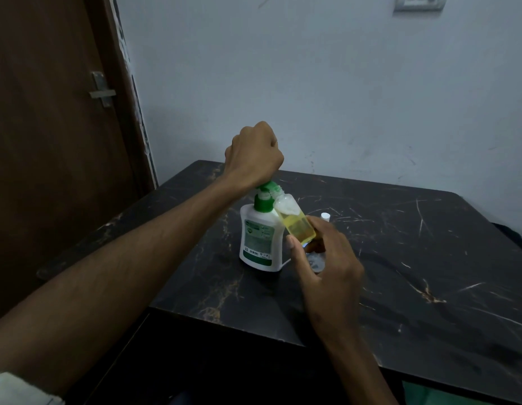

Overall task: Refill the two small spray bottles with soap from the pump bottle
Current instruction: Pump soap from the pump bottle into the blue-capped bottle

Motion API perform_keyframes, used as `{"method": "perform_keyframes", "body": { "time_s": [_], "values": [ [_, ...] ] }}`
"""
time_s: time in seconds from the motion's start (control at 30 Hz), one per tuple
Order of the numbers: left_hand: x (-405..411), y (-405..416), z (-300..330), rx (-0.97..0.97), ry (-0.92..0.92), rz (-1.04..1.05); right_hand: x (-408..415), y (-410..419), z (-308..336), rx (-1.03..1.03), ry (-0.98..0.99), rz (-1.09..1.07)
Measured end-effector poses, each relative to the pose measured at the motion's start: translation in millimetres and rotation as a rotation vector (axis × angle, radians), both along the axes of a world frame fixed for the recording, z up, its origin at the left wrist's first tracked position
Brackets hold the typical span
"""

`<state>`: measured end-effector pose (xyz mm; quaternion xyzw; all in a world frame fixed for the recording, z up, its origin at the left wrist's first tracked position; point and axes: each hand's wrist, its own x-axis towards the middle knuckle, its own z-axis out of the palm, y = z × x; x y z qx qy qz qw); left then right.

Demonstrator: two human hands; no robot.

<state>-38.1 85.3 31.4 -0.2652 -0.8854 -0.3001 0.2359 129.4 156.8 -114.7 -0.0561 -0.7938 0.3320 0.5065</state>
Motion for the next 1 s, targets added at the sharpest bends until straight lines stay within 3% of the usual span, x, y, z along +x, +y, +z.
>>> {"method": "perform_keyframes", "body": {
  "time_s": [0.27,0.5,0.63,1.0],
  "values": [
    [7.9,-5.9,4.2,0.172,-0.226,-0.172,-0.4,-0.6,0.3,0.010,0.007,-0.002],
    [11.0,-4.9,-1.2,0.101,-0.298,-0.249,-2.1,-0.1,-1.2,0.013,-0.001,-0.012],
    [8.8,-2.2,-3.7,0.003,-0.309,-0.185,-0.7,-0.6,-0.3,0.021,0.025,-0.026],
    [3.8,-2.1,-4.5,0.007,-0.388,-0.161,-1.7,1.0,-0.5,-0.006,0.052,-0.022]
  ]
}}
